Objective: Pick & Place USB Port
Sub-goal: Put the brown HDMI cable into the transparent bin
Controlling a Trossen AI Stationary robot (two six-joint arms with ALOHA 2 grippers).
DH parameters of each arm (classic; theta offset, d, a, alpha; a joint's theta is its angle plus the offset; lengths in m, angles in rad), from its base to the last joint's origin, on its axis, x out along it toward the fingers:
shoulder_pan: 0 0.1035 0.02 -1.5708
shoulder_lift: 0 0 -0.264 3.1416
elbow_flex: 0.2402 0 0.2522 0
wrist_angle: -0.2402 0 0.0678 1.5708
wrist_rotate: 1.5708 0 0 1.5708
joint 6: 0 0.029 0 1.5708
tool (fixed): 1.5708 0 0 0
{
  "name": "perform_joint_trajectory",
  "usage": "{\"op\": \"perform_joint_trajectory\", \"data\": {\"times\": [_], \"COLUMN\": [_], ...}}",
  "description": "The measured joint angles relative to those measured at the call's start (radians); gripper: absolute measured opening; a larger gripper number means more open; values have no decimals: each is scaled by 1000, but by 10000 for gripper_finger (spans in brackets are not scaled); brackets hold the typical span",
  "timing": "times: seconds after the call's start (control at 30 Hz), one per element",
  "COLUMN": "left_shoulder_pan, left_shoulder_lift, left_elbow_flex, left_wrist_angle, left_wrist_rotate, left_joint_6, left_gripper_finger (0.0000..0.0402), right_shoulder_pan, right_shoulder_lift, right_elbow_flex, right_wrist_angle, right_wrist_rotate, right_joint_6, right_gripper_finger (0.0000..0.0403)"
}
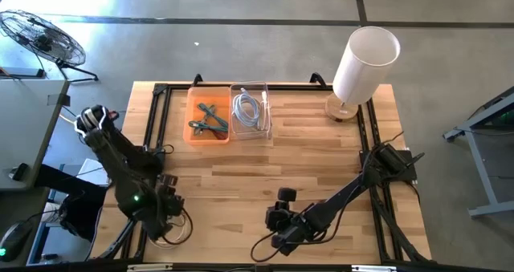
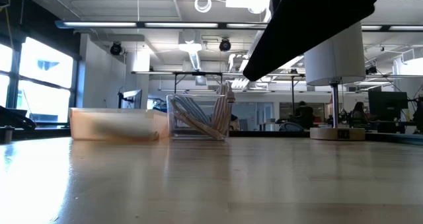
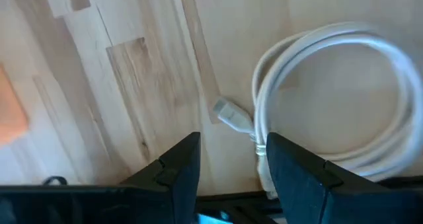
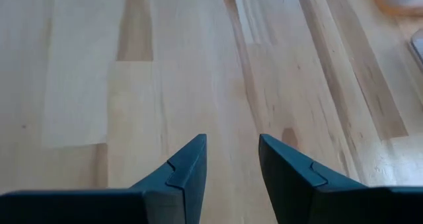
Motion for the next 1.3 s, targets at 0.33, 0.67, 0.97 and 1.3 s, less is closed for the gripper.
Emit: {"op": "perform_joint_trajectory", "data": {"times": [0.33, 0.67, 0.97, 1.3], "left_shoulder_pan": [22, 33, 34, 31], "left_shoulder_lift": [173, 238, 240, 229], "left_elbow_flex": [-2, -2, -89, -295], "left_wrist_angle": [35, 179, 268, 481], "left_wrist_rotate": [59, 157, 166, 98], "left_joint_6": [64, 125, 120, 120], "left_gripper_finger": [167, 167, 167, 117], "right_shoulder_pan": [6, 11, 32, 49], "right_shoulder_lift": [0, 0, 0, 0], "right_elbow_flex": [0, 0, 0, 0], "right_wrist_angle": [39, 51, 65, 71], "right_wrist_rotate": [-21, -21, -20, -17], "right_joint_6": [-13, -13, -12, -2], "right_gripper_finger": [129, 129, 129, 129]}}
